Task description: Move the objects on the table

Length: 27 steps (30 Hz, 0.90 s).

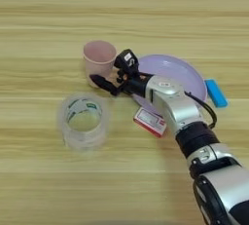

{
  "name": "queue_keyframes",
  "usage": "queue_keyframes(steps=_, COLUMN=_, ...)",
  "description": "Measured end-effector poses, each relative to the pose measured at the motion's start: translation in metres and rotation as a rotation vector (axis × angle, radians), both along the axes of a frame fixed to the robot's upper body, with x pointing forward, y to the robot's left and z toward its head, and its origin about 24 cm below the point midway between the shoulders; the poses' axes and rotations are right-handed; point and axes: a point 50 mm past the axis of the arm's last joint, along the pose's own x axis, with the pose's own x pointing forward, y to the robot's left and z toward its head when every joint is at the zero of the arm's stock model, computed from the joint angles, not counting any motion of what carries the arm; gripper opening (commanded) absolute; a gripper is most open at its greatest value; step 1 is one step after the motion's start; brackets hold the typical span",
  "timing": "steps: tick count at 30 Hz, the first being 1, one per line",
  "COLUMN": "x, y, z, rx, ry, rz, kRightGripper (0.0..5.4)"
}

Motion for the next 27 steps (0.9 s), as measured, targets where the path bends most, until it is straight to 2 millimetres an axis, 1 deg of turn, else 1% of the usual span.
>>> queue_keyframes(steps=6, x=0.004, y=-0.008, z=0.013, rx=0.023, ry=-0.05, rz=-0.025, kRightGripper=4.08)
queue_keyframes(steps=13, x=0.005, y=-0.012, z=0.014, rx=0.029, ry=-0.051, rz=-0.04, kRightGripper=4.08)
queue_keyframes(steps=18, x=0.006, y=-0.016, z=0.023, rx=0.046, ry=-0.076, rz=-0.051, kRightGripper=4.08)
queue_keyframes(steps=21, x=0.007, y=-0.03, z=0.031, rx=0.049, ry=-0.1, rz=-0.088, kRightGripper=4.08)
queue_keyframes(steps=27, x=0.002, y=-0.052, z=0.034, rx=0.052, ry=-0.111, rz=-0.145, kRightGripper=4.08)
